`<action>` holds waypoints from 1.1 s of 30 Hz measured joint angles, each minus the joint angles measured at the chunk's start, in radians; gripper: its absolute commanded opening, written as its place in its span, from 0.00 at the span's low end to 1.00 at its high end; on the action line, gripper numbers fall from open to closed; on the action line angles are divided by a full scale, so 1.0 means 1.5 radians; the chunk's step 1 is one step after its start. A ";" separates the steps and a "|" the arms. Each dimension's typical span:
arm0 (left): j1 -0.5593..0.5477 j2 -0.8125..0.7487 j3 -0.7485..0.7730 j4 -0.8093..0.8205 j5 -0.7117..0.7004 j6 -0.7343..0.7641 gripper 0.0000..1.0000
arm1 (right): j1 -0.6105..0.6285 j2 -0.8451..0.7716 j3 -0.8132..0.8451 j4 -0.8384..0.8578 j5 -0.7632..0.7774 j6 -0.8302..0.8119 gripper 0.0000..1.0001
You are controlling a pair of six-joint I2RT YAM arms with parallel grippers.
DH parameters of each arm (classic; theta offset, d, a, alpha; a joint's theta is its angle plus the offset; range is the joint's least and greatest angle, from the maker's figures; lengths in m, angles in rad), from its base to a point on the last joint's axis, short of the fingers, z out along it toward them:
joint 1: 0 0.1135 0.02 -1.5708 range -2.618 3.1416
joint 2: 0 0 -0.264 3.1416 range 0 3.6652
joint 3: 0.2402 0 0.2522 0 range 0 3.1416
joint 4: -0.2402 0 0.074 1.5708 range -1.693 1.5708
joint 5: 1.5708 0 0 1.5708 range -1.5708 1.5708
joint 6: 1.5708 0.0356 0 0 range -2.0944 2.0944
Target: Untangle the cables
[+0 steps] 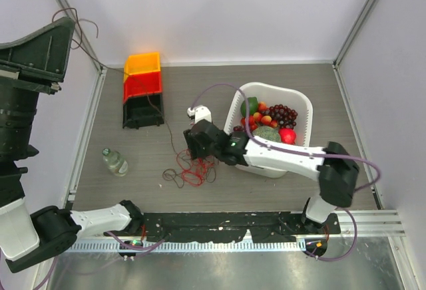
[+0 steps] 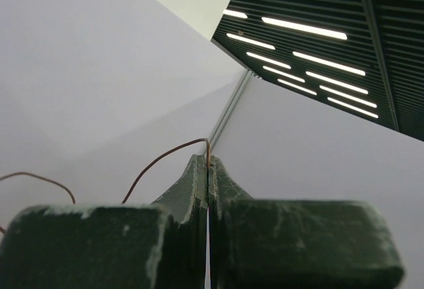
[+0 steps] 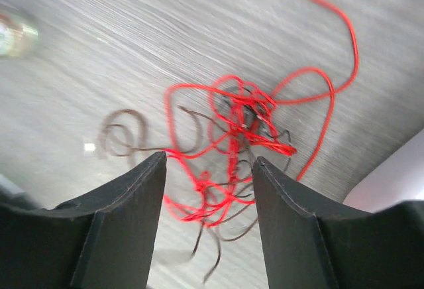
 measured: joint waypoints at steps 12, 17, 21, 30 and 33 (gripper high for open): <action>0.000 -0.021 -0.031 -0.015 -0.014 0.004 0.00 | 0.003 -0.283 -0.050 0.004 -0.039 -0.127 0.61; 0.000 -0.036 -0.033 -0.015 -0.014 0.003 0.00 | 0.029 -0.313 -0.114 0.056 -0.157 -0.176 0.61; 0.000 -0.049 -0.035 -0.016 -0.013 -0.001 0.00 | 0.081 -0.281 -0.127 0.132 -0.215 -0.172 0.61; 0.000 -0.052 -0.041 -0.030 -0.014 -0.003 0.00 | 0.139 -0.167 -0.041 0.284 -0.246 -0.146 0.61; 0.000 -0.053 -0.050 -0.031 -0.014 -0.004 0.00 | 0.139 -0.185 -0.050 0.341 -0.241 -0.132 0.61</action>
